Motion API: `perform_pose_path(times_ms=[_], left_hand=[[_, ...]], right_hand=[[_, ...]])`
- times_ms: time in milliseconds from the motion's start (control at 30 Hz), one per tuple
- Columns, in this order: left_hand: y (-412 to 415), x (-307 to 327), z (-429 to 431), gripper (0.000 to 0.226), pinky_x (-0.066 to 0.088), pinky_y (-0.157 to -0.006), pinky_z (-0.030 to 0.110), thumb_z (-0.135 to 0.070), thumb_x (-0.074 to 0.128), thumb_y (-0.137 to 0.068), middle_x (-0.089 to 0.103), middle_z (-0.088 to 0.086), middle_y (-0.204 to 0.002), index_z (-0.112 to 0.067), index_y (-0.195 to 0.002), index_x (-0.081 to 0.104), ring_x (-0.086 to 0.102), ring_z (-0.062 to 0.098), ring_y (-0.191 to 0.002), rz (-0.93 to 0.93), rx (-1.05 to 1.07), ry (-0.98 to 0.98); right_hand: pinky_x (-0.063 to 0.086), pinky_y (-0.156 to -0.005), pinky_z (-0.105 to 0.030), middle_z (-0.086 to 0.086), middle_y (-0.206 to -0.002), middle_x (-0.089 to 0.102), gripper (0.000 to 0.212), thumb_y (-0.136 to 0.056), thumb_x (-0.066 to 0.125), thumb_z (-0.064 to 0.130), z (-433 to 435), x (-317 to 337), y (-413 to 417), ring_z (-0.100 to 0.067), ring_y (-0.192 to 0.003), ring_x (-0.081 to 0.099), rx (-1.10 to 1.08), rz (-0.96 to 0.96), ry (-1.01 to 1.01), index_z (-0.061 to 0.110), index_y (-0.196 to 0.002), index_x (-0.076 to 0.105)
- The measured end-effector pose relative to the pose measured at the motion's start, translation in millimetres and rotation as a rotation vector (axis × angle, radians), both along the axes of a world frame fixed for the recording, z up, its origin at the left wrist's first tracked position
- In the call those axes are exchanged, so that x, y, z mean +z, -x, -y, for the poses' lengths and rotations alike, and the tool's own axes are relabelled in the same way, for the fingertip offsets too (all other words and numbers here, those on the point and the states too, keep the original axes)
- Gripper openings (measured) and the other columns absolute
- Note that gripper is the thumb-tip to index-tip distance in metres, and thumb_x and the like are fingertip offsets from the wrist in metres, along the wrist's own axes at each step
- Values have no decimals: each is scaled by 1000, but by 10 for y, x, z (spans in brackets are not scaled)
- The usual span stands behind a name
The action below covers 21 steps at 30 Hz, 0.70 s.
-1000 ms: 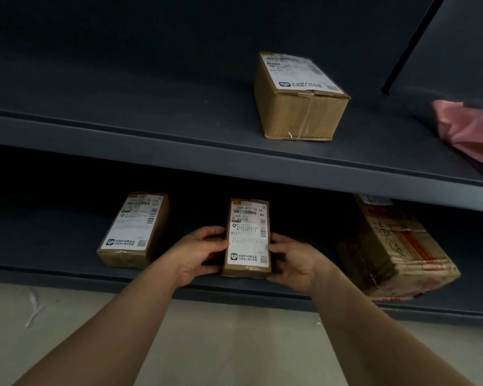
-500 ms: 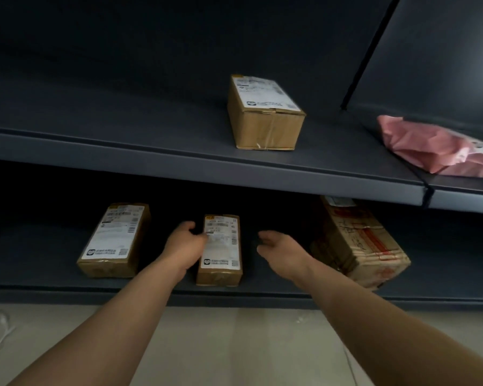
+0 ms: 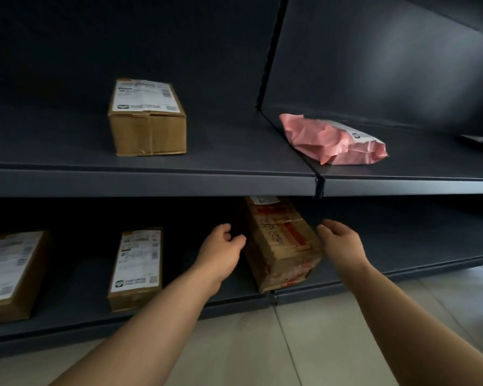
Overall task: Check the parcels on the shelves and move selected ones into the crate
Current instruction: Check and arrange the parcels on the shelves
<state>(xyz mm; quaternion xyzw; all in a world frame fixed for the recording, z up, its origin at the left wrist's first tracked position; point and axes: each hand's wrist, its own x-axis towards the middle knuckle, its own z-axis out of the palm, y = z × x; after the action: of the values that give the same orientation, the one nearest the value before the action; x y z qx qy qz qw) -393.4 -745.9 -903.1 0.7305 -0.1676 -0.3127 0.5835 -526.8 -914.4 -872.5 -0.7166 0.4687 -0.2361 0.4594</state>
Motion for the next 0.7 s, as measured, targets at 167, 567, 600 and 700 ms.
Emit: perform_pose_path(times_ms=[167, 567, 600, 700], left_hand=[[155, -43, 306, 56, 30, -107, 29, -23, 50, -99, 40, 0, -150, -19, -150, 28, 39, 16, -135, -223, -44, 118], [-41, -106, 196, 30, 41, -105, 44, -37, 61, -89, 73, 2, -110, -21, -113, 69, 62, 22, -111, -426, -48, 95], [-52, -128, 149, 29, 41, -105, 44, -35, 62, -89, 73, 3, -111, -21, -113, 69, 61, 23, -111, -417, -68, 71], [-68, -192, -12, 33, 39, -106, 49, -30, 69, -83, 70, 5, -116, -21, -115, 66, 59, 25, -115, -371, -103, -6]], right_hand=[[44, -102, -39, -12, -125, 62, 38, -98, 47, 27, 223, -254, 42, -20, -106, 59, 33, 82, -300, 12, -132, 55], [47, -78, -35, -8, -92, 73, 41, -96, 48, 40, 126, -369, 70, -24, -90, 66, 237, 156, -559, 8, -109, 70], [49, -79, -37, -8, -95, 74, 39, -95, 51, 41, 101, -399, 85, -26, -92, 68, 239, 160, -595, 11, -112, 69], [54, -81, -45, -12, -108, 73, 39, -91, 57, 38, 40, -499, 152, -32, -101, 69, 252, 168, -703, 14, -121, 62]])
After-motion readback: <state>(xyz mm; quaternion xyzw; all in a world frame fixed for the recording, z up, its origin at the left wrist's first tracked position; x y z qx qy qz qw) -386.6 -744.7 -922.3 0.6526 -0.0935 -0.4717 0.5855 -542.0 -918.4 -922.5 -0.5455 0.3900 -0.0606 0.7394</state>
